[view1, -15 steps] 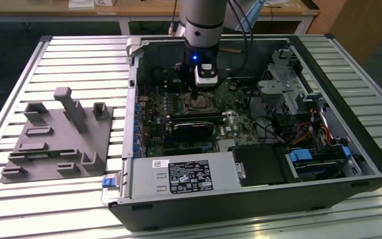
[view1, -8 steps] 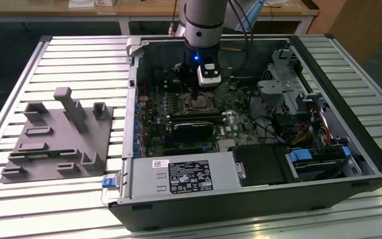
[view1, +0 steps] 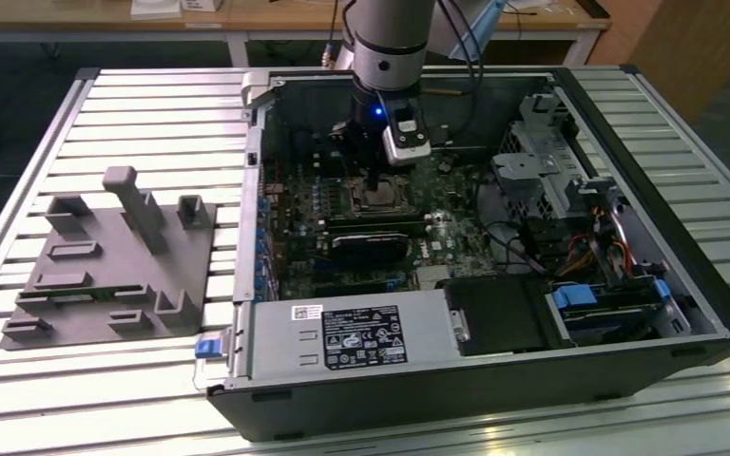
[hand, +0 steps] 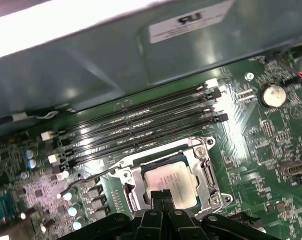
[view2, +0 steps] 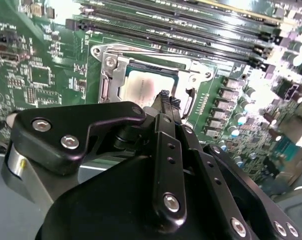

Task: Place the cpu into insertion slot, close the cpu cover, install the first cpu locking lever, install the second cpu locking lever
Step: 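Close the cpu cover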

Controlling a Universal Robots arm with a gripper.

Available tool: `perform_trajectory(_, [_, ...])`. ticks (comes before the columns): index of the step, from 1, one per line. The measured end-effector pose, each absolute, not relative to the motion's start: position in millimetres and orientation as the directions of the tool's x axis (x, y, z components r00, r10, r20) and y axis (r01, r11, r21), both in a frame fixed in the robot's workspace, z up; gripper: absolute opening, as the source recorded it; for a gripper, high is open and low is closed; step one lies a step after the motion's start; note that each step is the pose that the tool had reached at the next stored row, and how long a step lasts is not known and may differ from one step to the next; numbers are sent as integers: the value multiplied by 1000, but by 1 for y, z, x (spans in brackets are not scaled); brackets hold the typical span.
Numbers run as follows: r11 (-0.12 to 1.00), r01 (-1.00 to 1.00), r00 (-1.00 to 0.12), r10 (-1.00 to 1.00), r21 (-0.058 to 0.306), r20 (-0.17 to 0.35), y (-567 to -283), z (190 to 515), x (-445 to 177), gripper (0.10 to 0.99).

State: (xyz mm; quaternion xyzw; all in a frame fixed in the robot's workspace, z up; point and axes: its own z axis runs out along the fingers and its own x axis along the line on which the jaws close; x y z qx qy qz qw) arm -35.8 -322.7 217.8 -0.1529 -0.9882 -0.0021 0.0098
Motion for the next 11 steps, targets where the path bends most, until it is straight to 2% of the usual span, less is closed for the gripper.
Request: perform_trajectory(11, [987, 163, -987, 163, 4, 6, -323, 217, -36, 106])
